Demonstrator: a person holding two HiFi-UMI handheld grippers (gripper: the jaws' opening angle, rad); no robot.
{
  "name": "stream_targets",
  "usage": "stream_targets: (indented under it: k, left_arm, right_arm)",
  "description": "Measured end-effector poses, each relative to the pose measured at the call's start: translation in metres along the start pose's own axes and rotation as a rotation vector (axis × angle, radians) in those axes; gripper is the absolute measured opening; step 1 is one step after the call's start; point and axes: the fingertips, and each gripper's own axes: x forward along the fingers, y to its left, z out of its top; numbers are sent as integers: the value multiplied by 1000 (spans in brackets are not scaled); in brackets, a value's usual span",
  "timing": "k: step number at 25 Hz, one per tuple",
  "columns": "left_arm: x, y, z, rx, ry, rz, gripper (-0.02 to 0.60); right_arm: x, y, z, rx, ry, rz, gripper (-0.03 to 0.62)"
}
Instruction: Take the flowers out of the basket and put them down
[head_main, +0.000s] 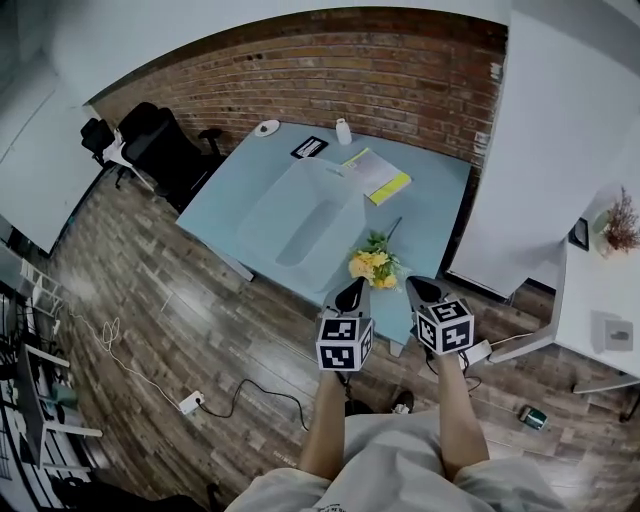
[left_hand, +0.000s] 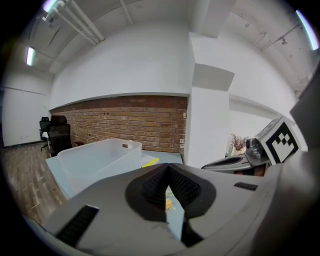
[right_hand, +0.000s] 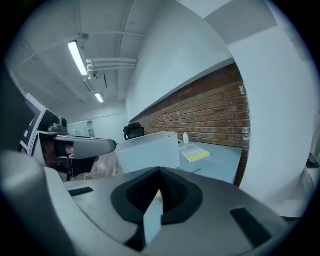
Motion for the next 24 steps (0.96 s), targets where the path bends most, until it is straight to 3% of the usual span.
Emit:
stream_targets:
  k: [11, 15, 24]
  left_arm:
    - [-2, 12, -6, 16, 24, 41, 20]
    - [6, -7, -13, 8, 37, 4, 18]
    - [-1, 21, -13, 24, 28, 41, 20]
  right_arm:
    - [-7, -25, -6, 30, -6, -20, -9]
    - [-18, -39, -17, 36, 19, -9, -9]
    - [4, -21, -14, 24, 5, 18, -8]
